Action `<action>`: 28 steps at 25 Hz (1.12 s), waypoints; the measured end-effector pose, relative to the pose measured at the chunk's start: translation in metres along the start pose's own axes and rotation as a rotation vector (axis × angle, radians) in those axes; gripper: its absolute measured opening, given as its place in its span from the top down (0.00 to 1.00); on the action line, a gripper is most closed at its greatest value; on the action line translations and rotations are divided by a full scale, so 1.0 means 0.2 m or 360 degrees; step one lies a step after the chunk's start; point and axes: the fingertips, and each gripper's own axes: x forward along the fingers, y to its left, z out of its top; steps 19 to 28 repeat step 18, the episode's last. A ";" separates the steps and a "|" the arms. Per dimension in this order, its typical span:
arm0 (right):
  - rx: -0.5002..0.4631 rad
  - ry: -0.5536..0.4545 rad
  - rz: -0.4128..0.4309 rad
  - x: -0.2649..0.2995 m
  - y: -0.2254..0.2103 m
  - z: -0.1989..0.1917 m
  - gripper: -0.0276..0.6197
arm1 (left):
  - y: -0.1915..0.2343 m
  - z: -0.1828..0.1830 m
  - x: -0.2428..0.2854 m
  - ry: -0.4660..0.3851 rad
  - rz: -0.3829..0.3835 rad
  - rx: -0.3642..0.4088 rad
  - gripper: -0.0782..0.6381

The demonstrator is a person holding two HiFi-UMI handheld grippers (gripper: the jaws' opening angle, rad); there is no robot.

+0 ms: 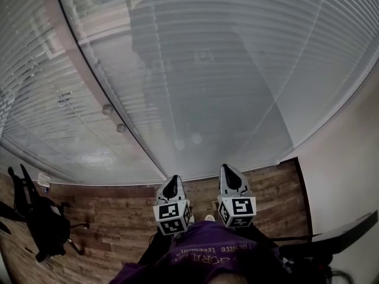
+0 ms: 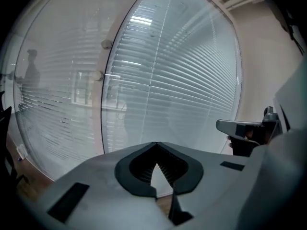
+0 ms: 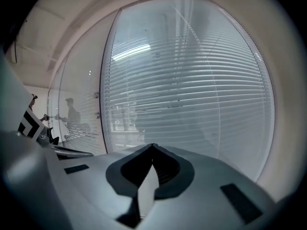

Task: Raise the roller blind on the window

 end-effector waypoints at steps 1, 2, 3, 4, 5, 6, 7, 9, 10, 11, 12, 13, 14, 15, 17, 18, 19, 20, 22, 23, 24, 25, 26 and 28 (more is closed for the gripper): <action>0.0004 0.0001 0.0000 0.00 0.00 0.00 0.96 | 0.00 -0.01 0.00 0.0005 0.0007 -0.0007 0.89; 0.0004 0.0002 0.0002 0.00 0.00 0.00 0.96 | 0.01 0.00 -0.01 0.0006 0.0015 -0.0011 0.89; 0.0001 0.0003 0.0006 0.00 0.01 0.00 0.96 | 0.02 0.00 -0.01 0.0008 0.0022 -0.0010 0.89; -0.0003 0.0001 0.0011 0.00 0.01 0.00 0.96 | 0.02 -0.01 0.00 0.0016 0.0025 -0.0007 0.89; -0.0006 0.0000 0.0015 0.01 0.02 0.00 0.96 | 0.03 -0.02 0.00 0.0028 0.0025 -0.0005 0.89; -0.0007 0.0000 0.0018 0.01 0.02 0.00 0.96 | 0.03 -0.03 0.00 0.0039 0.0024 -0.0003 0.89; -0.0005 0.0001 0.0018 0.01 0.02 0.00 0.96 | 0.03 -0.04 0.00 0.0046 0.0023 -0.0005 0.89; 0.0004 0.0004 0.0013 0.00 0.02 0.00 0.96 | 0.03 -0.05 0.00 0.0054 0.0022 -0.0015 0.89; 0.0006 0.0005 0.0009 0.00 0.02 0.00 0.96 | 0.03 -0.05 -0.01 0.0058 0.0024 -0.0018 0.89; 0.0006 0.0005 0.0006 0.00 0.02 0.00 0.96 | 0.03 -0.05 -0.01 0.0062 0.0027 -0.0016 0.89; 0.0005 0.0004 0.0003 0.00 0.02 0.00 0.96 | 0.03 -0.06 -0.01 0.0065 0.0030 -0.0011 0.89; 0.0005 0.0002 0.0002 0.00 0.02 0.00 0.96 | 0.03 -0.06 0.00 0.0066 0.0031 -0.0007 0.89; 0.0006 0.0001 0.0001 0.00 0.01 0.00 0.96 | 0.02 -0.06 0.00 0.0065 0.0029 -0.0005 0.89; 0.0008 0.0001 -0.0003 0.00 0.01 0.00 0.96 | 0.02 -0.06 0.00 0.0063 0.0026 -0.0006 0.89; 0.0017 0.0005 -0.0011 0.01 0.00 -0.01 0.96 | 0.02 -0.05 0.01 0.0059 0.0020 -0.0010 0.89; 0.0023 0.0007 -0.0016 0.01 0.00 -0.01 0.96 | 0.02 -0.05 0.01 0.0057 0.0016 -0.0013 0.89; 0.0023 0.0007 -0.0016 0.01 0.00 -0.01 0.96 | 0.02 -0.05 0.01 0.0057 0.0016 -0.0013 0.89; 0.0023 0.0007 -0.0016 0.01 0.00 -0.01 0.96 | 0.02 -0.05 0.01 0.0057 0.0016 -0.0013 0.89; 0.0023 0.0007 -0.0016 0.01 0.00 -0.01 0.96 | 0.02 -0.05 0.01 0.0057 0.0016 -0.0013 0.89; 0.0023 0.0007 -0.0016 0.01 0.00 -0.01 0.96 | 0.02 -0.05 0.01 0.0057 0.0016 -0.0013 0.89; 0.0023 0.0007 -0.0016 0.01 0.00 -0.01 0.96 | 0.02 -0.05 0.01 0.0057 0.0016 -0.0013 0.89; 0.0023 0.0007 -0.0016 0.01 0.00 -0.01 0.96 | 0.02 -0.05 0.01 0.0057 0.0016 -0.0013 0.89; 0.0023 0.0007 -0.0016 0.01 0.00 -0.01 0.96 | 0.02 -0.05 0.01 0.0057 0.0016 -0.0013 0.89; 0.0023 0.0007 -0.0016 0.01 0.00 -0.01 0.96 | 0.02 -0.05 0.01 0.0057 0.0016 -0.0013 0.89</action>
